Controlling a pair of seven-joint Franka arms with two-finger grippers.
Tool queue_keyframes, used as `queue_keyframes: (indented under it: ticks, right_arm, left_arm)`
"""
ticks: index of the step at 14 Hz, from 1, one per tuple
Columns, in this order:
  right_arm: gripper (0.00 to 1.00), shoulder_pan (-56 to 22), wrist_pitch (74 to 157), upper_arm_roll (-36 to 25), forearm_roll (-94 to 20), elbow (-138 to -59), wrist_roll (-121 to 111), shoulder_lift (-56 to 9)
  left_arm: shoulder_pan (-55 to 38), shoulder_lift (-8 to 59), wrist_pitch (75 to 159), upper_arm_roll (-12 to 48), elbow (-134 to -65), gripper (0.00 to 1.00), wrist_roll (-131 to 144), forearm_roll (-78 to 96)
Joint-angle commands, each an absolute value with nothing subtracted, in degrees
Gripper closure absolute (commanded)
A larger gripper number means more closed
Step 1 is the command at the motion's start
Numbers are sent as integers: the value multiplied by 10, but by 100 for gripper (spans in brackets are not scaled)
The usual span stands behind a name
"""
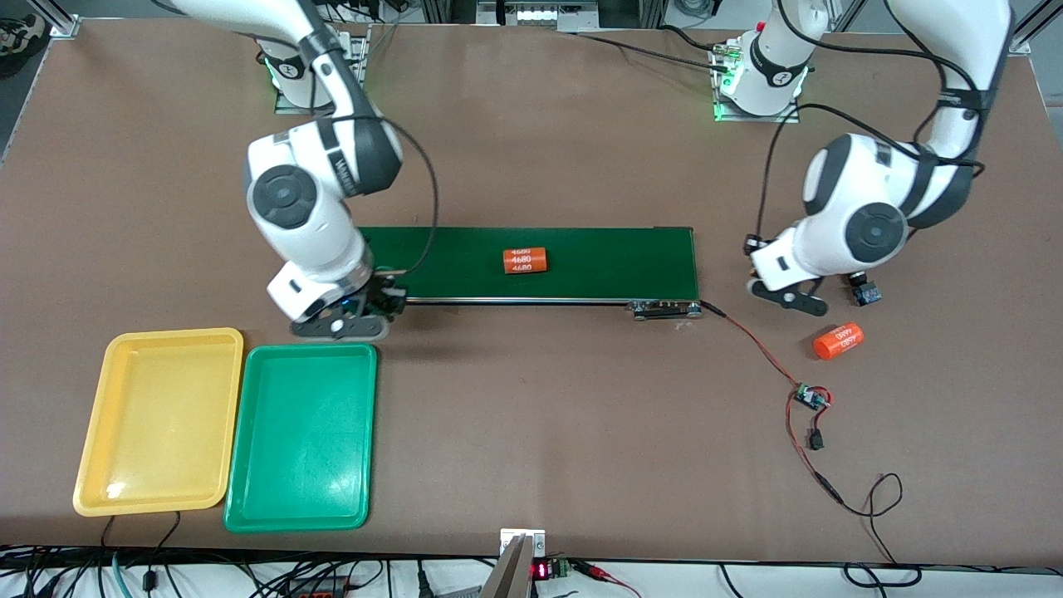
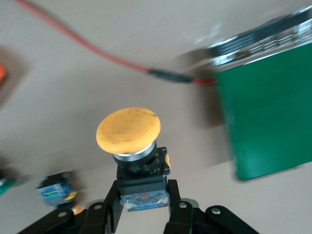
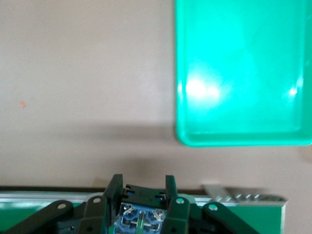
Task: Sort buttons by color to trays
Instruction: 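Drop the green button into the green tray while the left places yellow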
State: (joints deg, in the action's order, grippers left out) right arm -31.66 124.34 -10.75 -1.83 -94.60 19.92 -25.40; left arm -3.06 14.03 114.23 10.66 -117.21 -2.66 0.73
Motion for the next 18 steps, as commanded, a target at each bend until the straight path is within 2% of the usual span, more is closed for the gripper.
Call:
queue_keyframes:
  ticks: [1,10,11,12,13,14,18]
  right_arm:
    - [90,-278,1231,-100,-20,-871,157,-309]
    - [90,-205,1246,-100,-19,-757,84,-431]
    - [90,-200,1252,-100,-19,-748,77,-442]
    - [90,-190,1265,-100,-19,-743,69,-453]
    - [89,-181,1277,-100,-19,-742,62,-464]
    - [88,-170,1287,-100,-19,-742,57,-472]
    - [81,-156,1324,-98,-19,-742,56,-505]
  left_arm:
    - [-77,146,1131,109,-1148,100,45,42]
    - [-169,235,1139,121,-1106,99,227,89]
    - [-169,240,1139,120,-1102,94,227,91]
    - [-169,250,1139,120,-1090,77,227,92]
    - [-169,252,1139,120,-1081,35,226,92]
    - [-168,246,1139,120,-1080,0,218,87]
    - [-139,165,1115,113,-1073,0,221,89]
